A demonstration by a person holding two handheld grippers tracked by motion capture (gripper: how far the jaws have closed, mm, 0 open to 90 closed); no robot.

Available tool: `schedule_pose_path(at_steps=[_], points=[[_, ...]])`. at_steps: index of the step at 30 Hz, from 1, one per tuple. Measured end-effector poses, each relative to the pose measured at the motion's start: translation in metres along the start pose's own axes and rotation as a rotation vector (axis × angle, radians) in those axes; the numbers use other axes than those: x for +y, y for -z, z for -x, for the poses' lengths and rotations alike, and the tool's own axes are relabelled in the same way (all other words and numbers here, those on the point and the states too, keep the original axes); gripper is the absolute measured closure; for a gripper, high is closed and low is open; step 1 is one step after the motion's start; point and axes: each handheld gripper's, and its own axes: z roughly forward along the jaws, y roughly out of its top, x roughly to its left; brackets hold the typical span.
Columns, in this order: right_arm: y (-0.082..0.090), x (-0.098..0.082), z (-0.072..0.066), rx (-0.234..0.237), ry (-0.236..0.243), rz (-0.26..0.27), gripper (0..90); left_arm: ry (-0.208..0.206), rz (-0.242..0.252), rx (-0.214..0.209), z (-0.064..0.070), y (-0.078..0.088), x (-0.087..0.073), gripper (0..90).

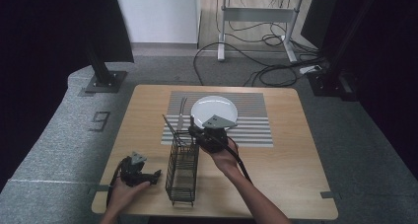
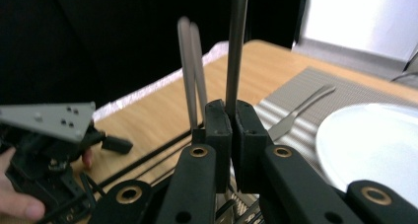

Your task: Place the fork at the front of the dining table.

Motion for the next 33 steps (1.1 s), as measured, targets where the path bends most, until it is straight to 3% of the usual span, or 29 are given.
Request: schedule_pose_path(at_steps=[10,16,20,24,29,33], points=[[0.031,0.029,0.011,0.028,-0.043,0.121,86.5,0.000,-0.002,0.001,0.000,0.000,0.000,2.1],[0.054,0.041,0.022,0.007,-0.045,0.180,86.5,0.000,-0.003,0.001,0.000,0.000,0.000,2.0],[0.069,0.044,0.034,-0.036,-0.043,0.197,86.5,0.000,-0.003,0.001,0.000,0.000,0.000,2.0],[0.078,0.043,0.046,-0.081,-0.042,0.196,86.5,-0.001,-0.004,0.001,0.000,0.000,0.001,1.7],[0.082,0.024,0.081,-0.159,-0.084,0.158,86.5,-0.002,-0.004,-0.001,0.000,-0.001,0.001,1.4],[0.080,0.005,0.099,-0.189,-0.115,0.131,86.5,-0.002,-0.004,-0.001,0.000,-0.001,0.001,1.4]])
